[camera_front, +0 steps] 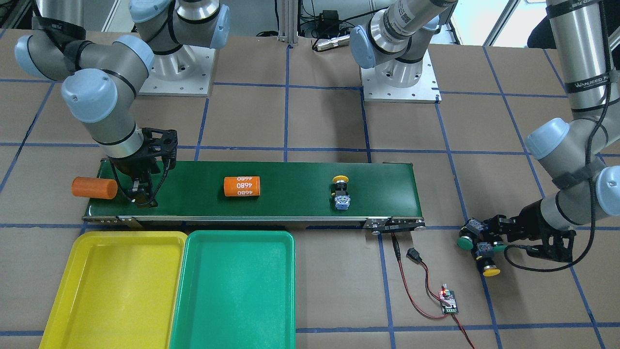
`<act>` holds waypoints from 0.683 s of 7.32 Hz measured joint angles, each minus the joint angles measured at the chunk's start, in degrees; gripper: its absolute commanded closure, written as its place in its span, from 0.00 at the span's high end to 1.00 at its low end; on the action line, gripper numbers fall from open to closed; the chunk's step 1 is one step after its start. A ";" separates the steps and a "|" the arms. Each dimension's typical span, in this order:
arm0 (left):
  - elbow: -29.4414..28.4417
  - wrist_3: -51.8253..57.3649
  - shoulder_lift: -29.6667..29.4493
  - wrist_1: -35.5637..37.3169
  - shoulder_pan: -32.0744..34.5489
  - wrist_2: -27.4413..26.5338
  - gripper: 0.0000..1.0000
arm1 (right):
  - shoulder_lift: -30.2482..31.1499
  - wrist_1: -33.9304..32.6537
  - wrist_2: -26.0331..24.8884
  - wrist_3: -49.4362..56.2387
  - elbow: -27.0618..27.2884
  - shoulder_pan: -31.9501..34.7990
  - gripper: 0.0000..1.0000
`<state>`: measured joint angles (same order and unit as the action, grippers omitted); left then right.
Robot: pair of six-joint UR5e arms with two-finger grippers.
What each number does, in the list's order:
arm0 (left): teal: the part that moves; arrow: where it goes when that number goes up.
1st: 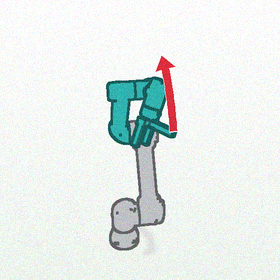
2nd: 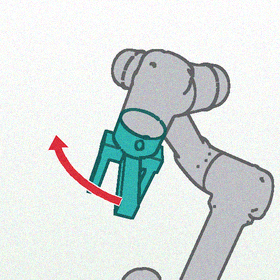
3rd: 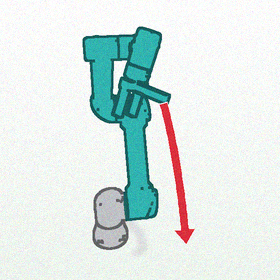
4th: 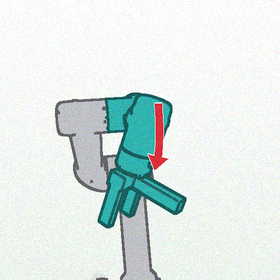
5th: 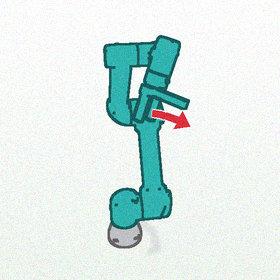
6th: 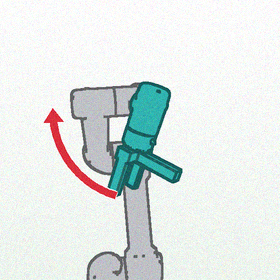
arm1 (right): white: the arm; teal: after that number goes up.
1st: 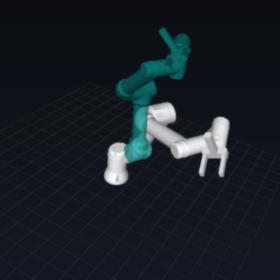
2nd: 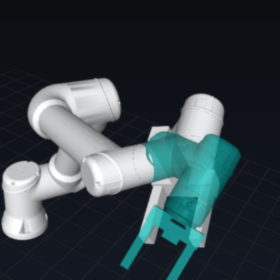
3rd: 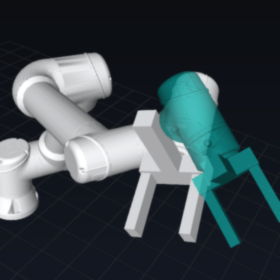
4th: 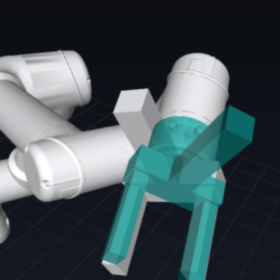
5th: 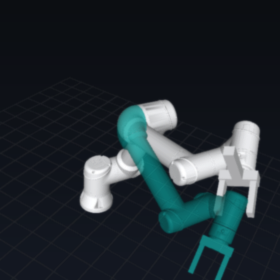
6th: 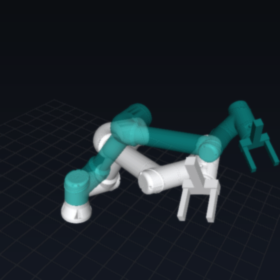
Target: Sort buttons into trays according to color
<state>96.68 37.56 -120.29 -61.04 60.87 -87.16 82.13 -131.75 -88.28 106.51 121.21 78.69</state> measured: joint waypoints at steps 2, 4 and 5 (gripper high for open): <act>-0.07 -0.03 -0.32 0.01 0.09 -0.18 0.00 | 0.35 0.56 0.44 -0.50 0.34 -0.86 1.00; -0.49 -0.01 1.10 -0.62 0.44 -0.33 0.00 | 0.81 0.69 0.98 -0.72 0.56 0.00 1.00; -0.98 0.00 2.71 -2.25 0.84 -0.28 0.00 | 0.78 0.68 1.25 -1.13 0.56 1.20 1.00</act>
<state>95.70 37.57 -117.57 -63.29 61.71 -87.44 82.91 -131.07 -87.03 105.38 121.78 79.88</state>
